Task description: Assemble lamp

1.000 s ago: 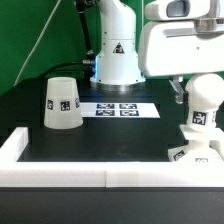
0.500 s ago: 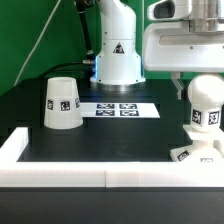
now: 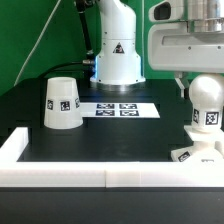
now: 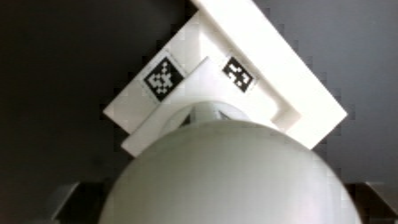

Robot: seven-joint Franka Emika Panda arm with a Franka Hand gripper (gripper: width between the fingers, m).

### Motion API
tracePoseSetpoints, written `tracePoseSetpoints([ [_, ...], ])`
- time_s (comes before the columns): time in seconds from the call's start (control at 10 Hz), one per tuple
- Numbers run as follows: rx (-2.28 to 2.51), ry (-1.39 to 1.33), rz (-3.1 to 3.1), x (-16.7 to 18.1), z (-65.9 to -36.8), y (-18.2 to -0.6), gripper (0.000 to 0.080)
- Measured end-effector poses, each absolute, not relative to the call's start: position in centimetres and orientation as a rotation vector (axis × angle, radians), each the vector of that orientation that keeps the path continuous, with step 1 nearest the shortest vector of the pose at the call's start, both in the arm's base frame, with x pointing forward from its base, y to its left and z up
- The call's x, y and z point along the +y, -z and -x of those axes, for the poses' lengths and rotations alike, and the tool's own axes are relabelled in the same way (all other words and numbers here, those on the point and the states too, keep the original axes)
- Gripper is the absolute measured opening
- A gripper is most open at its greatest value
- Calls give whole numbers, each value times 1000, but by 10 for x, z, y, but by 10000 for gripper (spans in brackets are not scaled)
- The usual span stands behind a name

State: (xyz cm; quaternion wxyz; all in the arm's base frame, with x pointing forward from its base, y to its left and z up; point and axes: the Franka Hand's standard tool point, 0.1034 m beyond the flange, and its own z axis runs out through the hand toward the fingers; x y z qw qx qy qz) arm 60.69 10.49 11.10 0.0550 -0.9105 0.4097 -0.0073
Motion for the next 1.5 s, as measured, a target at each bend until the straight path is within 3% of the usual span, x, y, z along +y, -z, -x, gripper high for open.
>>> tracePoseSetpoints([
  [0.4,1753,-82,2398,108,-606,-110,577],
  [0.7,1784,-95,2364,108,-606,-109,577],
  [0.8,1771,-95,2375,108,-605,-109,675],
  [1.5,812,-42,2878,107,-609,-114,699],
])
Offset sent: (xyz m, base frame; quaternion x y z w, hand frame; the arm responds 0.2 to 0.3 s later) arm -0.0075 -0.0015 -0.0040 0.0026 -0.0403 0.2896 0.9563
